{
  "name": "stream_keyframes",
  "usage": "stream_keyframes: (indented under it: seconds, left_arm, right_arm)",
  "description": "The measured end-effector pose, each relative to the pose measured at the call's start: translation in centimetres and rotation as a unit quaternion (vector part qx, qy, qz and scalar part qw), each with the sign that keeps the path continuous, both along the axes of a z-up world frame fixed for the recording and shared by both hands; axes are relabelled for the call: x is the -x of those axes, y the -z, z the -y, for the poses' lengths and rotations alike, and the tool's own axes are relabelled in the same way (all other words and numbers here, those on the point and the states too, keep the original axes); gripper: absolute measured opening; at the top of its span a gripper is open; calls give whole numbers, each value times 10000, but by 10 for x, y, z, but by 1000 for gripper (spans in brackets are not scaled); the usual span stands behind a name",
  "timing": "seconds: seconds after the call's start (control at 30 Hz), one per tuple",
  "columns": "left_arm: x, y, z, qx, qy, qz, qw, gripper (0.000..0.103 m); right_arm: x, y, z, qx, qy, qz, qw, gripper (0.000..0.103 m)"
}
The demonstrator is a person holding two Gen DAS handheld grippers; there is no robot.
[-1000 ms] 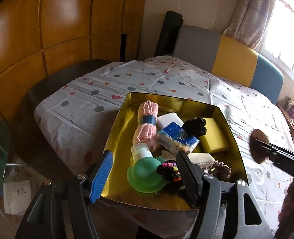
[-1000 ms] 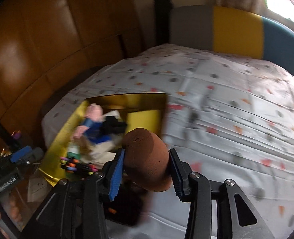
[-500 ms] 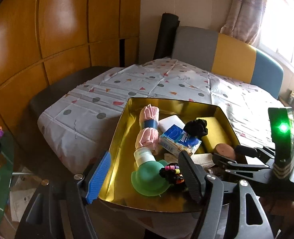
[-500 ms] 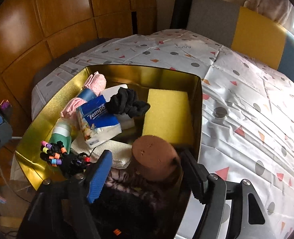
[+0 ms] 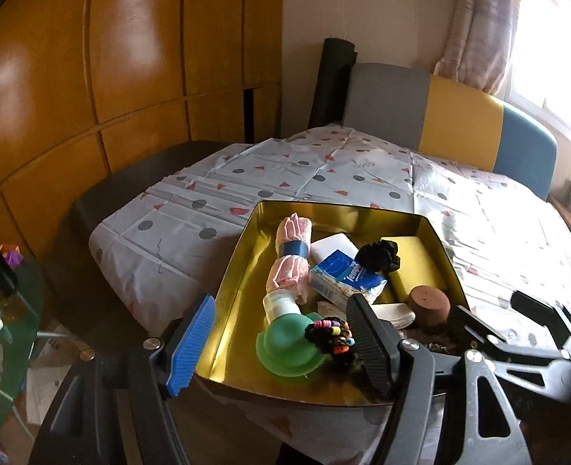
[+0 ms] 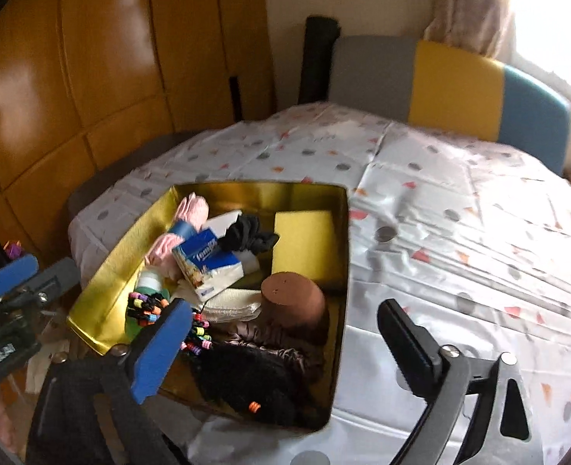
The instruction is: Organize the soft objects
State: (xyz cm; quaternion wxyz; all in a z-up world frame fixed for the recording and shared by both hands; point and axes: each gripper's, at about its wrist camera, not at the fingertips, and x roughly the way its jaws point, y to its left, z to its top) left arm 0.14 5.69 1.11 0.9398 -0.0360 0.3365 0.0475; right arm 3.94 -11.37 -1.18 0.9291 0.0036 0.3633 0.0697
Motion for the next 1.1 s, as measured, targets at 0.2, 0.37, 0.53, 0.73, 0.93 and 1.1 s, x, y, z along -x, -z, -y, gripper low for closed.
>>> stream_keyframes:
  seconds: [0.2, 0.37, 0.53, 0.73, 0.93, 1.1]
  left_arm:
    - [9, -3, 4, 3, -28, 23, 10000, 71]
    - [14, -4, 4, -39, -41, 42, 10000, 71]
    - [17, -5, 1, 15, -80, 68, 9999, 71]
    - [18, -5, 1, 9, -52, 81, 10000, 71]
    - [17, -4, 0, 20, -35, 32, 10000, 71]
    - [16, -3, 0, -21, -48, 17, 10000, 71]
  right_arm:
    - [22, -10, -2, 117, 174, 221, 9995, 101]
    - [31, -13, -4, 165, 194, 322, 9992, 101]
    - [35, -17, -5, 178, 195, 398, 9989, 101]
    - [36, -17, -6, 188, 191, 384, 9989, 101]
    - [38, -16, -5, 189, 205, 392, 9988, 101]
    - [37, -16, -5, 191, 206, 408, 9988, 101]
